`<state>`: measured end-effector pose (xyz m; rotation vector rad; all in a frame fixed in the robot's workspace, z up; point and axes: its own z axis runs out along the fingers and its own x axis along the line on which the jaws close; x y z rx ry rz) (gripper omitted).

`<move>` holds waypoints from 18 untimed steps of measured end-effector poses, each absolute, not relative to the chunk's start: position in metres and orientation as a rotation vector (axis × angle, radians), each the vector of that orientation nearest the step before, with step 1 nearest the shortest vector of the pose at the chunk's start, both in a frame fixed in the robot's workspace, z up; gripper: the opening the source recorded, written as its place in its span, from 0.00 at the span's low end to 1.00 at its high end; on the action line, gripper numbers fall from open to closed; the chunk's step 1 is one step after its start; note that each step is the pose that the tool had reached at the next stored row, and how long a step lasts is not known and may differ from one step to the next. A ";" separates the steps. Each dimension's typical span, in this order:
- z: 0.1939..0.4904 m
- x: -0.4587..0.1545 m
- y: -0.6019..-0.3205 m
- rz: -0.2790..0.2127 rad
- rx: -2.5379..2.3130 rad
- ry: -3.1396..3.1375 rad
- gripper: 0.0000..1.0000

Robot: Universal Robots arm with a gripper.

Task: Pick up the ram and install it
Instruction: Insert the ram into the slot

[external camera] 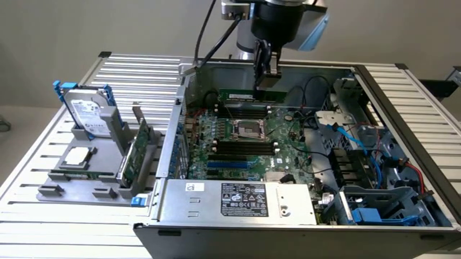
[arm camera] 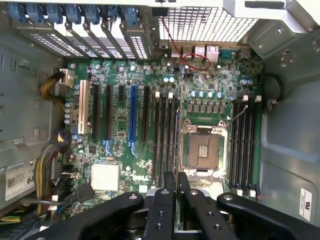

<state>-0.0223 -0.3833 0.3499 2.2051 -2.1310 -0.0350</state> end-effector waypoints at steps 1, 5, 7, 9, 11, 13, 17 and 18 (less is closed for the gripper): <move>0.348 -0.024 -0.384 -0.035 2.205 -2.131 0.14; 0.341 -0.026 -0.387 -0.035 2.205 -2.131 0.14; 0.337 -0.026 -0.389 -0.035 2.207 -2.130 0.14; 0.334 -0.025 -0.390 -0.036 2.208 -2.129 0.14; 0.330 -0.025 -0.392 -0.036 2.208 -2.129 0.14; 0.326 -0.024 -0.393 -0.036 2.209 -2.128 0.14; 0.319 -0.021 -0.396 -0.036 2.210 -2.127 0.14; 0.317 -0.021 -0.396 -0.036 2.211 -2.126 0.14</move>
